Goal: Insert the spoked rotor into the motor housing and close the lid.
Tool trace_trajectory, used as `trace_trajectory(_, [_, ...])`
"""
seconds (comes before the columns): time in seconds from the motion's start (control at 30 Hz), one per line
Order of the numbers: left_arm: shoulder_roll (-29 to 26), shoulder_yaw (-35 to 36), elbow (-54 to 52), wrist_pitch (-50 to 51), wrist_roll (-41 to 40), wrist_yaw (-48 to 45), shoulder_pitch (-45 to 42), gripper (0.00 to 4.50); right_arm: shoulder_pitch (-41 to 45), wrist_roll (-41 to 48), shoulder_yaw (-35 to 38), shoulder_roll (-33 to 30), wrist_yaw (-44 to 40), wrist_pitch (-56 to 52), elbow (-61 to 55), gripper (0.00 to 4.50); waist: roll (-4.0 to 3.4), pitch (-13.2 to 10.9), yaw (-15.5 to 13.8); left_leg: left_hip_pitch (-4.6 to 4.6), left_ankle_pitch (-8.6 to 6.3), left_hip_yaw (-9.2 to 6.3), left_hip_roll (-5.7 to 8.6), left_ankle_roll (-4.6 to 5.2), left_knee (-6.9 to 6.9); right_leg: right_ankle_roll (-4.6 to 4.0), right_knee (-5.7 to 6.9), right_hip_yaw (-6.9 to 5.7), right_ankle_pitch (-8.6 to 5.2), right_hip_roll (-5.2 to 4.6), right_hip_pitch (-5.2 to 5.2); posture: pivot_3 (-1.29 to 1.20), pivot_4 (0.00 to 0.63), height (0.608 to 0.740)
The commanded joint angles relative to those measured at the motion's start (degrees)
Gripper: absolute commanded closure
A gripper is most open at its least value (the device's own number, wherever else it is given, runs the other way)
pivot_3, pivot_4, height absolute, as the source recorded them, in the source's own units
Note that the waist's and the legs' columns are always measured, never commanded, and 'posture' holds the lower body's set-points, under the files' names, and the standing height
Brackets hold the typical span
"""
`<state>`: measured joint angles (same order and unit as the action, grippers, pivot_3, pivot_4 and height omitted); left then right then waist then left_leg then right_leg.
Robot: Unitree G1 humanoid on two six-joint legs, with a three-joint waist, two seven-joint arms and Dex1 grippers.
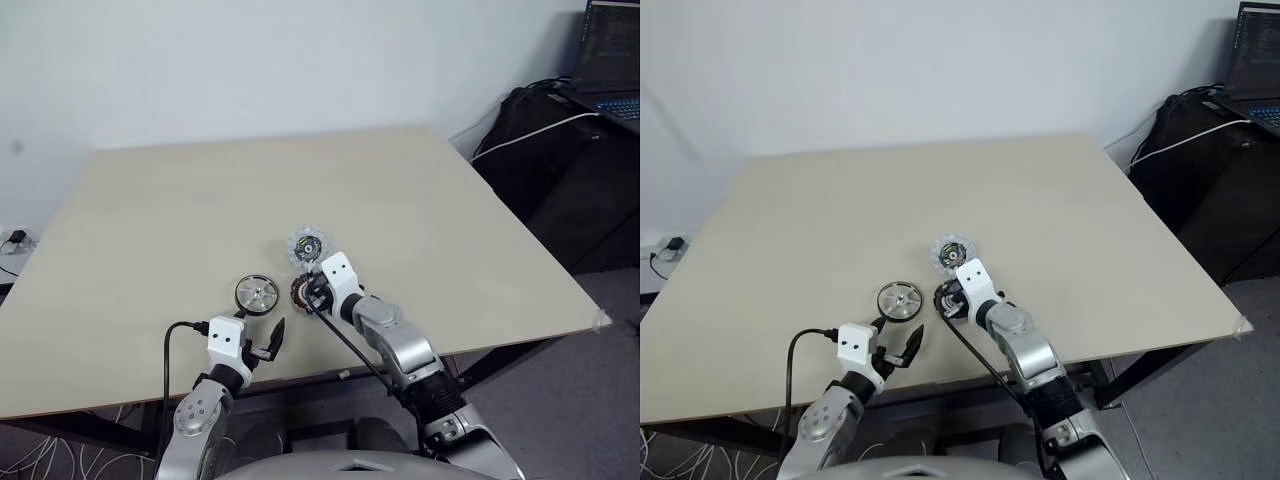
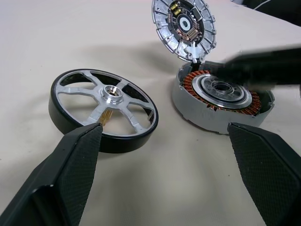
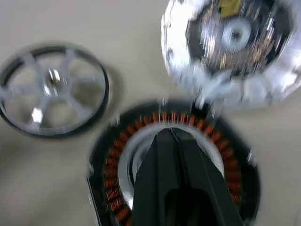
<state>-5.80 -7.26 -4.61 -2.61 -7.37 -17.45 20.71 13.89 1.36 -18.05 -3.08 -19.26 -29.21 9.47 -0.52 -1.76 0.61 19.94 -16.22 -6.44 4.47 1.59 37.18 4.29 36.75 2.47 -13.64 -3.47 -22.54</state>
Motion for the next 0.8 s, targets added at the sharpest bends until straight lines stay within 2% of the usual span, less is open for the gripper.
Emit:
trace_trajectory(0.03, [0.0,0.0,-2.6,-0.4,-0.2,0.0,-0.2,0.0,-1.4,-0.7,-0.1,-1.2,-0.6,-0.8,1.0,4.48,-0.01,0.0,0.0,-0.01,0.0,0.0,0.0,0.0,0.0,0.0,0.0,0.0,-0.01,0.0,0.01,0.0,0.0,0.74])
trace_trajectory(0.23, [-0.2,0.3,-1.1,-1.2,-0.3,-0.4,-0.3,0.0,-4.4,1.0,1.4,-2.5,-1.5,-0.9,-4.2,4.48,-0.04,0.2,-0.2,-0.06,-0.01,-0.03,0.01,0.0,0.01,0.01,-0.01,-0.04,-0.08,-0.04,0.11,0.0,0.0,0.74])
trace_trajectory(0.43, [-0.3,0.2,1.0,-1.8,-0.3,-1.3,-1.4,0.0,-1.4,2.3,3.6,0.1,0.3,1.4,-8.5,4.48,-0.08,0.1,0.0,-0.04,0.02,-0.02,0.0,-0.04,0.04,0.03,0.03,-0.03,-0.08,-0.01,0.07,0.0,0.0,0.74])
trace_trajectory(0.6, [-0.4,0.6,2.2,-2.6,-0.4,-1.8,-1.6,0.0,0.7,1.9,3.0,2.0,0.3,1.7,-7.5,4.48,-0.06,0.1,0.0,-0.04,0.02,-0.04,-0.04,-0.04,0.0,0.03,0.05,-0.04,-0.05,0.04,0.01,0.0,0.0,0.74])
trace_trajectory(0.8, [-0.3,0.9,3.4,-3.9,-0.4,-1.8,-1.3,0.0,0.0,0.4,1.7,1.1,-0.1,2.2,-2.0,4.48,-0.05,0.1,-0.1,-0.01,0.0,-0.07,0.03,-0.02,-0.01,-0.17,0.01,-0.05,0.04,-0.01,0.02,0.0,0.0,0.74])
